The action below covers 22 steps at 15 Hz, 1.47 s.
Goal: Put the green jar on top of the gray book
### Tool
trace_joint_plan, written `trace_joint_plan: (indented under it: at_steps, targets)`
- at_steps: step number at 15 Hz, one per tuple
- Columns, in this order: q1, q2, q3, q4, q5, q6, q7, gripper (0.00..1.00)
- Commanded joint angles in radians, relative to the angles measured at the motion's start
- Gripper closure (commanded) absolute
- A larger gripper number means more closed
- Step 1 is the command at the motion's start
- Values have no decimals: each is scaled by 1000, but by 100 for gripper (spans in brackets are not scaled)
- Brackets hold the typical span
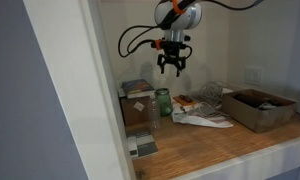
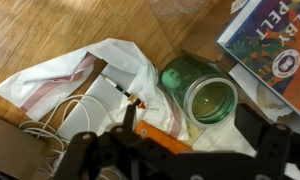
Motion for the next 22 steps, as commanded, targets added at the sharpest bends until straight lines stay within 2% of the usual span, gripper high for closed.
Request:
trace_joint_plan:
  at_steps: [1, 4, 12, 20, 21, 22]
  targets:
    - [-2, 63, 2, 59, 8, 67, 9, 0]
    - [-6, 117, 10, 100, 17, 121, 7, 0]
    - [0, 262, 1, 228, 12, 157, 45, 0]
    - [-4, 353, 0, 297, 13, 168, 118, 0]
    - [-4, 360, -1, 303, 12, 168, 123, 10]
    - [-4, 366, 1, 309, 12, 166, 126, 26]
